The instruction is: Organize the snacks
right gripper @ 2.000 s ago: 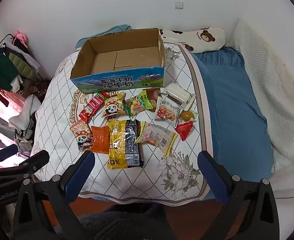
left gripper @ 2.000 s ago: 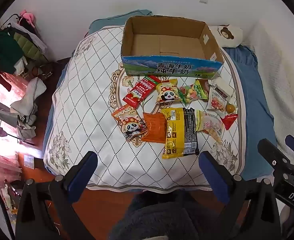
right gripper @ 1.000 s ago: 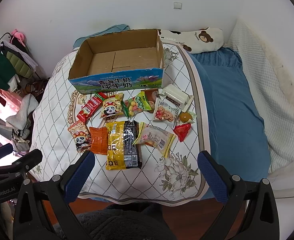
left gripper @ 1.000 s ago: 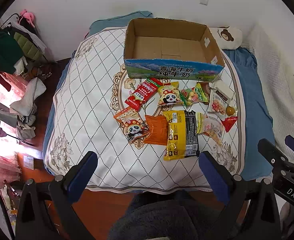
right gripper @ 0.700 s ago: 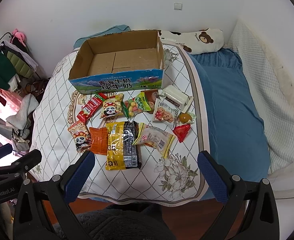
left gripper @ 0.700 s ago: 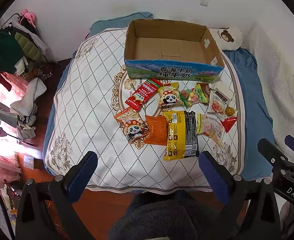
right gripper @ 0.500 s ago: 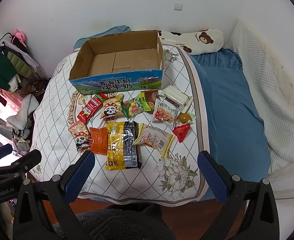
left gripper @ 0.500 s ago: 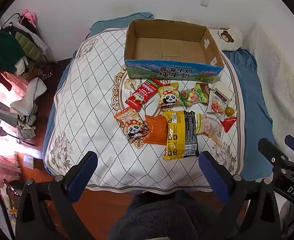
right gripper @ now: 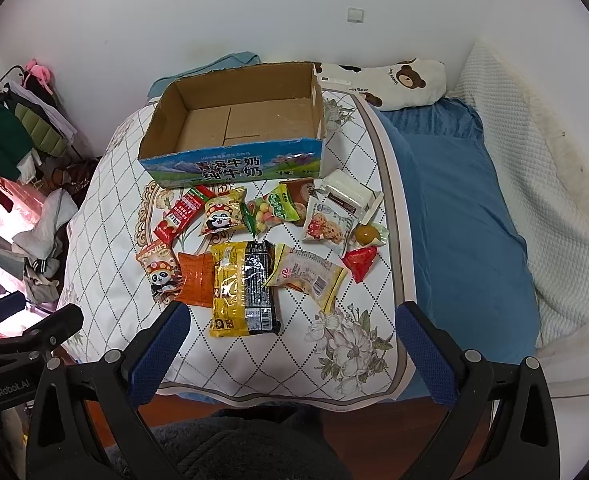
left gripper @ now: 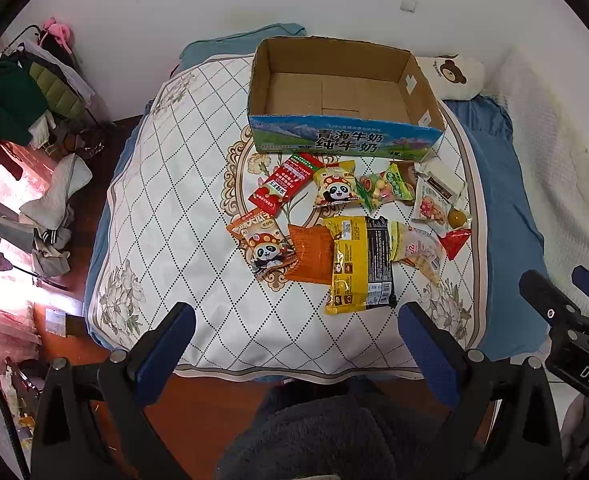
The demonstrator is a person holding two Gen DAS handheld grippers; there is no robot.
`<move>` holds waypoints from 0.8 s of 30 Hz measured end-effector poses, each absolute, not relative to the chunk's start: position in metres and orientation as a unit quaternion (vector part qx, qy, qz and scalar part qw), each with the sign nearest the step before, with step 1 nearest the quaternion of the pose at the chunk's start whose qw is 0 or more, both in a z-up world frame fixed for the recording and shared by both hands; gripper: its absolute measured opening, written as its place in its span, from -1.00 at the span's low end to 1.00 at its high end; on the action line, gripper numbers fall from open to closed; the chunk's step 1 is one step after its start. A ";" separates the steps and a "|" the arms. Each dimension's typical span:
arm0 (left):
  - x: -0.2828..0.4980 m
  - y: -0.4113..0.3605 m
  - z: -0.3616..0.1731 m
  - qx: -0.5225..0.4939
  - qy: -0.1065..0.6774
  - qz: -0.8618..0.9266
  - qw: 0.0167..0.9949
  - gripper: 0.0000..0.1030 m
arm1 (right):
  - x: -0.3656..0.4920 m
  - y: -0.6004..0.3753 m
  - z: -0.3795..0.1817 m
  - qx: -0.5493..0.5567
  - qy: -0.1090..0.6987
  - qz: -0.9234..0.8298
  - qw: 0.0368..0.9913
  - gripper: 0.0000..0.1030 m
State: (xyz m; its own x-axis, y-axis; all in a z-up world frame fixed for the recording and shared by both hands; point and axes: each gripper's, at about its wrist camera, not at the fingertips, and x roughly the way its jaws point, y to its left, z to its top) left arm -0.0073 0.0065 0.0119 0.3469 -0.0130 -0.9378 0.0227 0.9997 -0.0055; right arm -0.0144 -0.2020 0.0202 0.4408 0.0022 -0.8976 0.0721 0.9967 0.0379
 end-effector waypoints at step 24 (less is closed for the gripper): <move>-0.016 0.004 0.017 0.002 0.567 -0.014 0.824 1.00 | -0.022 -0.207 0.027 0.034 0.527 -0.019 0.849 1.00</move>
State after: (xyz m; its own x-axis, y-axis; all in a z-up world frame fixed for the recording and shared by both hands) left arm -0.0161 0.0042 0.0170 0.3574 -0.0196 -0.9338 0.0253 0.9996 -0.0114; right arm -0.0218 -0.2071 0.0266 0.4435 0.0037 -0.8963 0.0679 0.9970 0.0377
